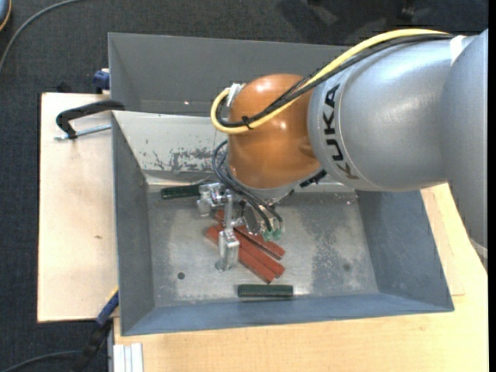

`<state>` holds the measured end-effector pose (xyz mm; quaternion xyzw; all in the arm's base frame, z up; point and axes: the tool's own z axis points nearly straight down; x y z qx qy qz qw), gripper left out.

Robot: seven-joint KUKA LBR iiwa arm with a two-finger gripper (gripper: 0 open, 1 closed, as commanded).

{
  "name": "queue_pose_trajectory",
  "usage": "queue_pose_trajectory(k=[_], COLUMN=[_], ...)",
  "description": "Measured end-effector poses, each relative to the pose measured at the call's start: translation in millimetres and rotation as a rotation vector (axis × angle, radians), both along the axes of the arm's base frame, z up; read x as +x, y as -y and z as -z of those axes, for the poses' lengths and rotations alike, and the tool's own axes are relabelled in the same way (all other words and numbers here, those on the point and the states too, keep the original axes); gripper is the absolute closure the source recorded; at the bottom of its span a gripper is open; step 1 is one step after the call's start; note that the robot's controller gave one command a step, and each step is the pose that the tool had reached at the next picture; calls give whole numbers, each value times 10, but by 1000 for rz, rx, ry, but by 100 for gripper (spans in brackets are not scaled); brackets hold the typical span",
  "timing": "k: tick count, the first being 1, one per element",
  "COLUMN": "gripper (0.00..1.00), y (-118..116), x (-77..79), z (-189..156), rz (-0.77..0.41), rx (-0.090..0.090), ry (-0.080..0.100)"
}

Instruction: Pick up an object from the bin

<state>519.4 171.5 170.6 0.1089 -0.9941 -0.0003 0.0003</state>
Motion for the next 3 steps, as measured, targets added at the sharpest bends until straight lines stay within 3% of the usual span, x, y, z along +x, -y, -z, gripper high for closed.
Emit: queue_pose_trajectory(k=[1,2,3], gripper=[0,0,0], y=[1180,620,1512], x=[89,590,746], z=[926,987,980], rz=[-283,-220,-235], rx=[-1,4,-2], ry=[0,10,11])
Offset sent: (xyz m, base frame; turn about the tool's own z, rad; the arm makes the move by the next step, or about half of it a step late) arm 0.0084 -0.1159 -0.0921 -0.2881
